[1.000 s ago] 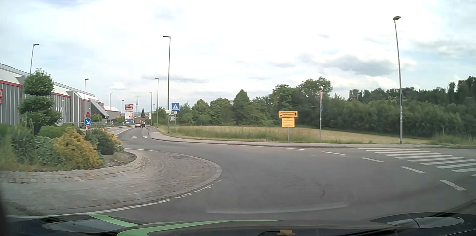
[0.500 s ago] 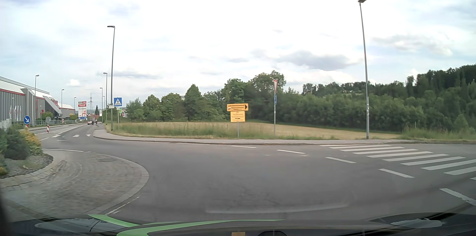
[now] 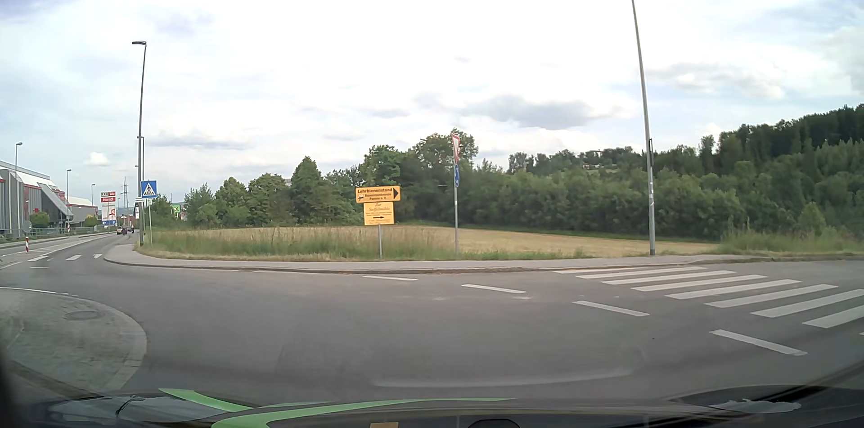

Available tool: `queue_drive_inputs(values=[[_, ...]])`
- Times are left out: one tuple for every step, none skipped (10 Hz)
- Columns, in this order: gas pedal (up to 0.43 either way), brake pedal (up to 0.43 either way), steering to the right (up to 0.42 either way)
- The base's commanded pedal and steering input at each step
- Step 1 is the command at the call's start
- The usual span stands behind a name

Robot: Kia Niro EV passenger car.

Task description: Follow the waypoints while adhering to traffic rules and regulations

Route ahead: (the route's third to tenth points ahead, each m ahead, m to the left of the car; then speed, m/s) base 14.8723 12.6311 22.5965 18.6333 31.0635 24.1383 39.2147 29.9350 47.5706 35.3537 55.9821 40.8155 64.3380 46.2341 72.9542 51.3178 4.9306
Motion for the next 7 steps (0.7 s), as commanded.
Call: queue_drive_inputs(values=[[0.039, 0.000, -0.088], [0.039, 0.000, -0.146], [0.039, 0.000, -0.198], [0.039, 0.000, -0.241], [0.039, 0.000, -0.288], [0.047, 0.000, -0.332], [0.047, 0.000, -0.363]])
